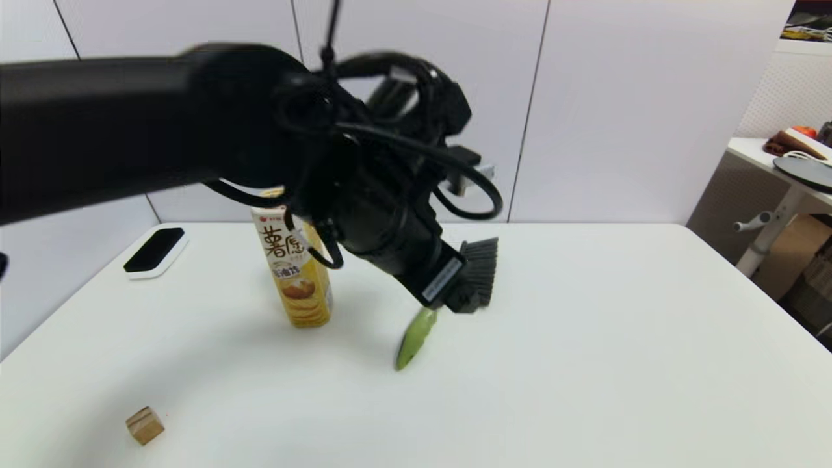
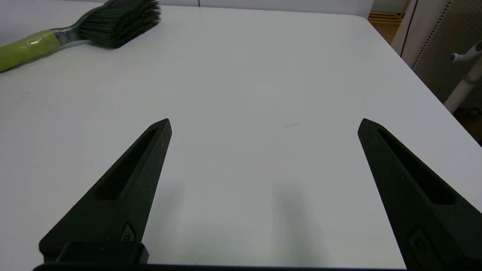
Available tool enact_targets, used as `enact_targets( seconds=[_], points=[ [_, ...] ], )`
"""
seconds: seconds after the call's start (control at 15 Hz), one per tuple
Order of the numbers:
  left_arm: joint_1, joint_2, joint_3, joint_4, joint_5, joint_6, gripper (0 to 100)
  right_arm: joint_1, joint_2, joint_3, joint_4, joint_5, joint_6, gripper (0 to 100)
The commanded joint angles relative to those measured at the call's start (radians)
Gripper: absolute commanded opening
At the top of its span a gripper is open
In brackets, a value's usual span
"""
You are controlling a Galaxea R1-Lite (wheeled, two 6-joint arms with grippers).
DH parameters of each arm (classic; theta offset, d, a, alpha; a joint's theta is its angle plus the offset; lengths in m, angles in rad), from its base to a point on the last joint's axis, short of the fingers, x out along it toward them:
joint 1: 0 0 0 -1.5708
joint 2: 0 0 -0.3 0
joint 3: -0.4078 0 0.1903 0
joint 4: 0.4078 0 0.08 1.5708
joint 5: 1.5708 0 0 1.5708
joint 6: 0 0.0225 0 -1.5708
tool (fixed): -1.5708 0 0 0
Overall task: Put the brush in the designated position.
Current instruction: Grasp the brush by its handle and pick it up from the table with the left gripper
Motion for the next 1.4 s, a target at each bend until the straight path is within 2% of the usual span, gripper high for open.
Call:
enact_targets(
  seconds=[0.07, 0.4, 0.53, 0.73, 1.4],
  points=[
    [0.081, 0.177, 0.04, 0.027, -0.032, -0.038, 100, 0.0, 0.001, 0.002, 0.0, 0.001, -0.002, 100],
    [0.148, 0.269, -0.009, 0.003, -0.055, -0.058, 100, 0.0, 0.001, 0.002, 0.001, 0.001, 0.0, 100],
    [0.153, 0.286, -0.01, -0.118, -0.056, -0.068, 100, 0.0, 0.001, 0.002, 0.0, 0.001, -0.002, 100],
    [0.153, 0.289, -0.009, -0.183, -0.052, -0.074, 100, 0.0, 0.001, 0.002, 0.0, 0.001, 0.0, 100],
    [0.144, 0.295, -0.003, -0.19, -0.05, -0.1, 100, 0.0, 0.001, 0.002, 0.0, 0.001, 0.0, 100]
  ],
)
